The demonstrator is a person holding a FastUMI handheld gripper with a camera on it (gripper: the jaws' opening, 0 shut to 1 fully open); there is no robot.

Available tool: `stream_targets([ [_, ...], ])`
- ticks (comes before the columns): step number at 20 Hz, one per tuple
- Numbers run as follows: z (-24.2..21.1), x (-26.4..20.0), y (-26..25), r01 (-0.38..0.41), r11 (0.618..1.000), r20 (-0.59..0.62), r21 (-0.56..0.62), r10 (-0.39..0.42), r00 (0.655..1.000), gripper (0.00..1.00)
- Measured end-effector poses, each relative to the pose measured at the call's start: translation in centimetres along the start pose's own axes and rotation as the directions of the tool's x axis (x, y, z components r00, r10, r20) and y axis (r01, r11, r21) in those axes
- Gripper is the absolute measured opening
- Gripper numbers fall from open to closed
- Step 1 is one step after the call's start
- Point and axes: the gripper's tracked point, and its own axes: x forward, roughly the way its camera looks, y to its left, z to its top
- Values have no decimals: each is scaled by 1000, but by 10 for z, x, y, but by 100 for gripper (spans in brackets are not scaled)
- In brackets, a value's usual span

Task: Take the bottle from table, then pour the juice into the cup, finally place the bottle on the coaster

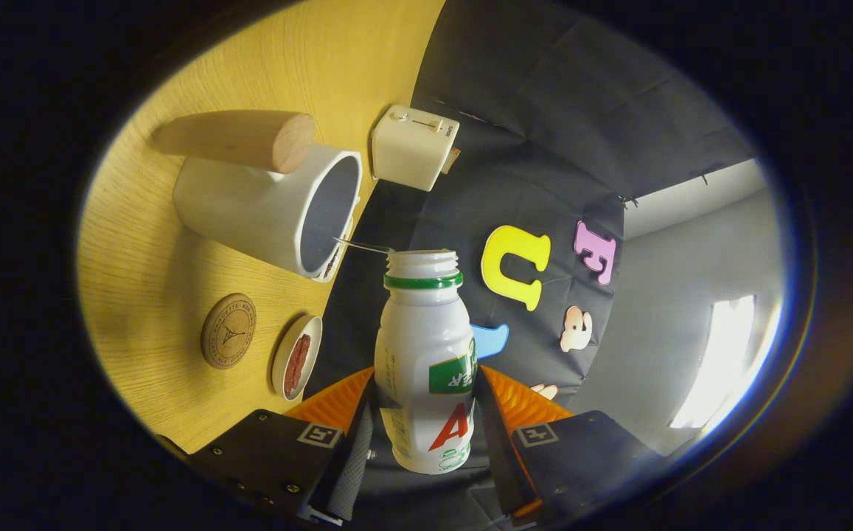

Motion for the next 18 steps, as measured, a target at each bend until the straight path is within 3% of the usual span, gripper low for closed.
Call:
stream_targets([
  [18,2,-2,-1,2,999,10,-45,-2,1000,71],
])
